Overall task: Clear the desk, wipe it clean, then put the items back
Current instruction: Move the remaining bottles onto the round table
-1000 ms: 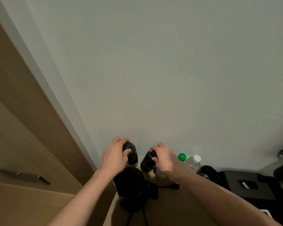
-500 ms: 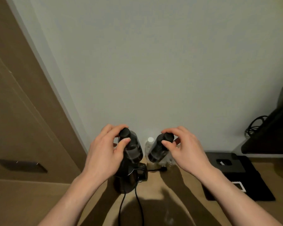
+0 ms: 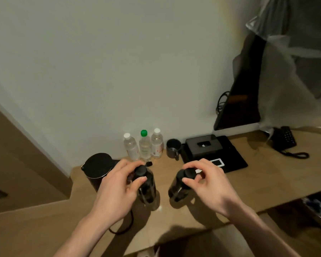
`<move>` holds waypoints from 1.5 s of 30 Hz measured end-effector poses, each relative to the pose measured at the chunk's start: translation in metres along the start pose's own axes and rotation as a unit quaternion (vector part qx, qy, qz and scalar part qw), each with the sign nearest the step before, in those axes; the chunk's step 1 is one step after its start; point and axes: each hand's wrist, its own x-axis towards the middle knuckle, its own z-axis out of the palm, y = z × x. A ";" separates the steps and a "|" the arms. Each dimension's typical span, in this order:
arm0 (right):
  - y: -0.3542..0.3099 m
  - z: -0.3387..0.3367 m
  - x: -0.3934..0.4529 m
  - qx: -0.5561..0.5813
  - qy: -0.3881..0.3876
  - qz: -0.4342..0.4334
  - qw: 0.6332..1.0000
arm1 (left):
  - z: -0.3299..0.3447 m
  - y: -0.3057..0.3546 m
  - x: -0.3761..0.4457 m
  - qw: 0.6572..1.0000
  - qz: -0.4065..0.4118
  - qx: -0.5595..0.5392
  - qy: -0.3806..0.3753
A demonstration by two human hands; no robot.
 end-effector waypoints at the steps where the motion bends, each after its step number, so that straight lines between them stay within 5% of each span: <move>1: 0.008 -0.008 -0.011 0.002 0.006 0.002 1.000 | 0.007 0.008 -0.003 1.000 0.005 -0.001 -0.011; 23: 0.242 -0.227 -0.300 -0.032 0.080 0.104 0.991 | 0.240 0.295 -0.152 0.981 0.109 -0.035 -0.158; 37: 0.382 -0.367 -0.347 -0.015 0.148 0.181 0.972 | 0.408 0.453 -0.100 0.948 0.213 -0.010 -0.236; 45: 0.471 -0.481 -0.350 -0.013 0.252 0.185 0.950 | 0.517 0.571 -0.046 0.932 0.237 -0.063 -0.268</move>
